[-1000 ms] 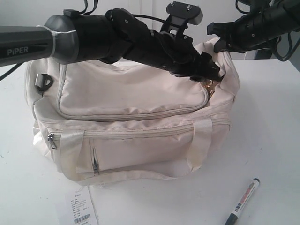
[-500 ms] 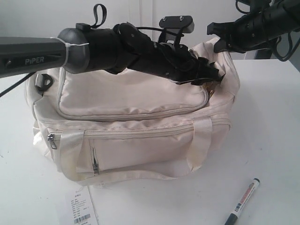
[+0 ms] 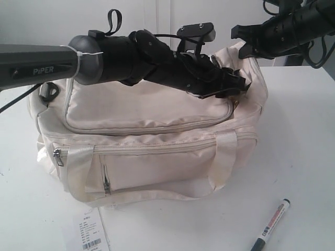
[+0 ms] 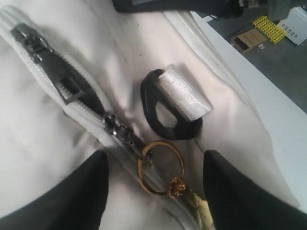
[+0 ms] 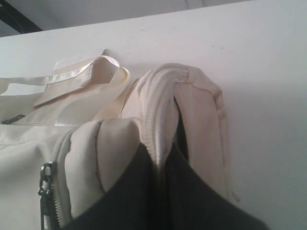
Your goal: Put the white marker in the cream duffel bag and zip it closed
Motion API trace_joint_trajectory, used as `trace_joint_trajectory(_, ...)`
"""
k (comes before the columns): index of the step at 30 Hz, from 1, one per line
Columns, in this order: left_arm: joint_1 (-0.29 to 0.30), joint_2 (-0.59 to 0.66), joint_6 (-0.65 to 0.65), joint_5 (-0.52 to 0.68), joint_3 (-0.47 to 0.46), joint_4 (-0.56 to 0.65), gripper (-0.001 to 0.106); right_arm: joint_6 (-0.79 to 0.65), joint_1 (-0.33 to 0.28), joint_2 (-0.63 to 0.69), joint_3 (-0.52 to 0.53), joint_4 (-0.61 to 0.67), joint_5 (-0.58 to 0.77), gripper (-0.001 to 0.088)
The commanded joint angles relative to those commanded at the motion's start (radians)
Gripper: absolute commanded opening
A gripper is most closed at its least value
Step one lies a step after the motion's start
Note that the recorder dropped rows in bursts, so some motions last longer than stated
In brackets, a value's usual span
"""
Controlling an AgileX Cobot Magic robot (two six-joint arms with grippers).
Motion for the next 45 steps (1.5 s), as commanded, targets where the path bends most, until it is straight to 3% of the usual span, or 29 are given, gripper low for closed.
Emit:
trace_joint_trajectory(4,0.0,0.032,-0.122,0.002,0.0,-0.01,0.062,0.0,0.0,0.0,0.0,0.0,0.0,0.0)
trace_joint_trajectory(17,0.0,0.043,-0.136,0.007,0.0,-0.266,0.061,0.0,0.0,0.0,0.0,0.0,-0.002,0.0)
trace_joint_trajectory(20,0.0,0.043,-0.136,0.022,0.0,-0.282,0.055,0.0,0.0,0.0,0.0,0.0,-0.002,0.0)
trace_joint_trajectory(33,0.0,0.043,-0.136,0.025,0.0,-0.282,0.0,0.0,0.0,0.0,0.0,0.0,-0.002,0.0)
trace_joint_trajectory(42,0.034,-0.004,-0.135,0.047,0.0,-0.282,0.0,0.0,0.0,0.0,0.0,0.0,0.0,0.0)
trace_joint_trajectory(45,0.054,-0.015,-0.172,0.097,0.0,-0.342,0.0,0.0,0.0,0.0,0.0,0.0,0.0,0.0)
